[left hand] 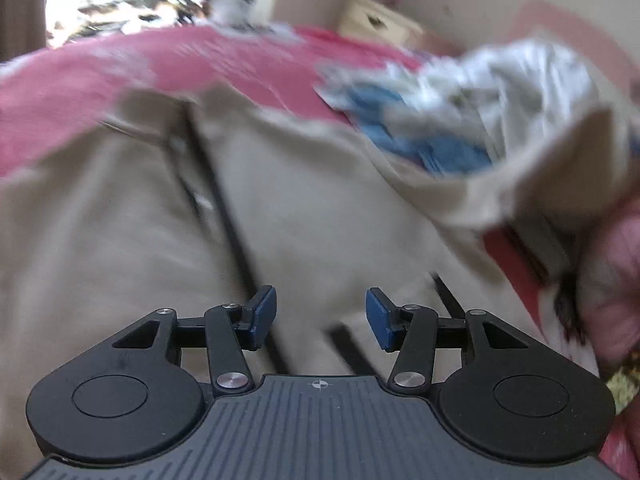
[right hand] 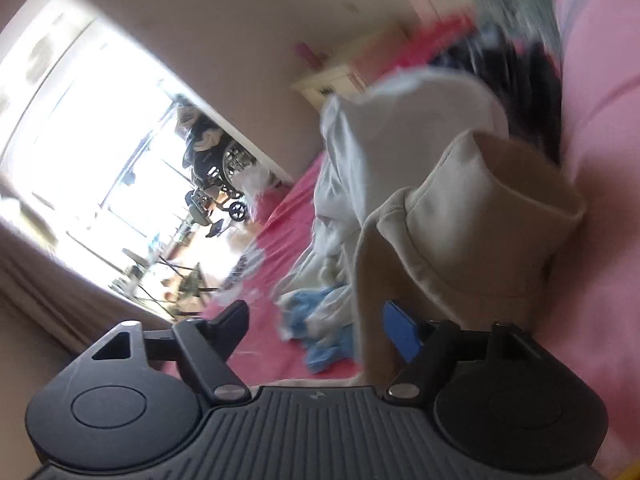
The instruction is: Fold clothes
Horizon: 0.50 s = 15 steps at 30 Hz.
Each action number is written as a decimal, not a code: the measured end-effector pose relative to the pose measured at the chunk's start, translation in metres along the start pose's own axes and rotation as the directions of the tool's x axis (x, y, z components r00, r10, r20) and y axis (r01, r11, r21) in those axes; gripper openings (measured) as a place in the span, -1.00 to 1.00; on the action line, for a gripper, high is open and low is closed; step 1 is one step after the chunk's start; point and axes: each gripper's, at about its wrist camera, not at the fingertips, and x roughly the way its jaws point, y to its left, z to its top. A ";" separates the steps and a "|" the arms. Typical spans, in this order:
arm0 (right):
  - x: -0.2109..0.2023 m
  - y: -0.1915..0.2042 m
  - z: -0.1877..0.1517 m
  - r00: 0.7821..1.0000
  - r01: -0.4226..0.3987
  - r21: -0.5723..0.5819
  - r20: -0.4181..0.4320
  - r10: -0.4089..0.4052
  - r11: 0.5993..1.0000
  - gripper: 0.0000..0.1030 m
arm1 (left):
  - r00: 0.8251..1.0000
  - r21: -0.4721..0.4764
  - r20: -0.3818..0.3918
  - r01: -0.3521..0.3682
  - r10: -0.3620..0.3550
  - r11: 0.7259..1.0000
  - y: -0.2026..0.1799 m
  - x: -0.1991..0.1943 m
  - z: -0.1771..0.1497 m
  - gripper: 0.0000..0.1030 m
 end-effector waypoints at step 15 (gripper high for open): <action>0.068 -0.028 0.027 0.963 0.187 0.238 0.150 -0.226 0.953 -0.58 | 1.000 0.123 -0.012 -0.018 0.020 0.992 -0.031 0.027 -0.032 0.03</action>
